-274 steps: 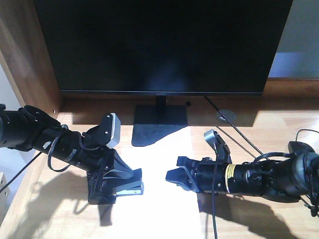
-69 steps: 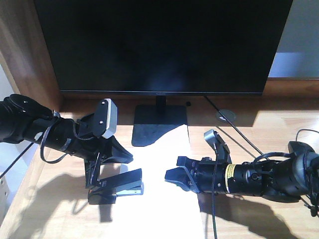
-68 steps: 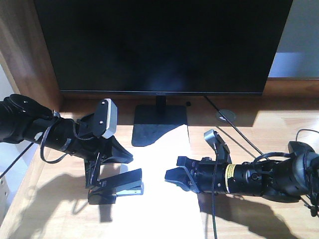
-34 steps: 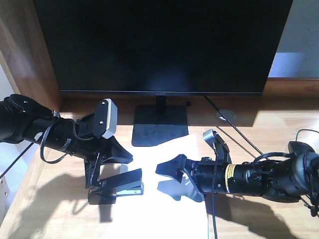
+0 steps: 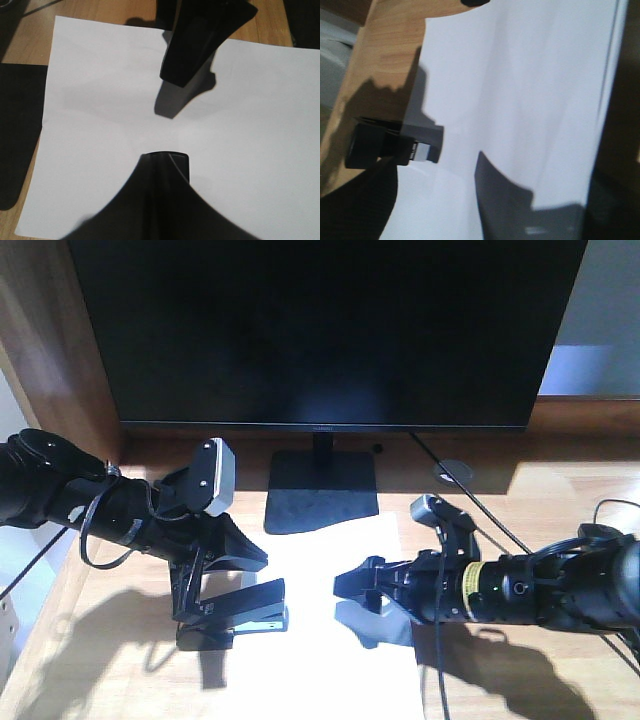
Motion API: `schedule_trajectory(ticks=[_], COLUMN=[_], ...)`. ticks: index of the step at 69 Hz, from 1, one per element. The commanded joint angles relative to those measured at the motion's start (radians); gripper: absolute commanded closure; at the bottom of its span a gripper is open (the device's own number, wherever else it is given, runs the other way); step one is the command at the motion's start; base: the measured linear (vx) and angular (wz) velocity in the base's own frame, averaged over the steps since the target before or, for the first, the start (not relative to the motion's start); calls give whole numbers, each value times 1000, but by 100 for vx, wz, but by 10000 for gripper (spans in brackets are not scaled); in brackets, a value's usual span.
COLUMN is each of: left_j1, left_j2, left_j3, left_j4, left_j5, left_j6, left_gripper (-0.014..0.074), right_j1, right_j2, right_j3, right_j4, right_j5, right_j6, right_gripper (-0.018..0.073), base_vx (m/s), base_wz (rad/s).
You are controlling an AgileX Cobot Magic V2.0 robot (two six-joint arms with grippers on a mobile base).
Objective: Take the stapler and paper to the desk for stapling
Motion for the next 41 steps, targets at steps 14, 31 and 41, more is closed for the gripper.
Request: schedule_trajectory(ticks=[14, 31, 41], left_j1=[-3, -2, 0], left_j2=[-149, -250, -295], left_j3=[-16, -16, -16], left_j4=[-1, 357, 629], left_j5=[-147, -379, -429], left_j6=[-146, -631, -938], left_gripper=[603, 603, 603], right_j1=[-1, -1, -1], right_j2=[-232, -434, -550], right_j3=[-17, -17, -17], right_j4=[-137, -227, -227], right_j5=[326, 595, 701], right_j6=[-13, -13, -13], right_gripper=[-16, 208, 438], base_vx=[0, 0, 0], base_wz=[0, 0, 0])
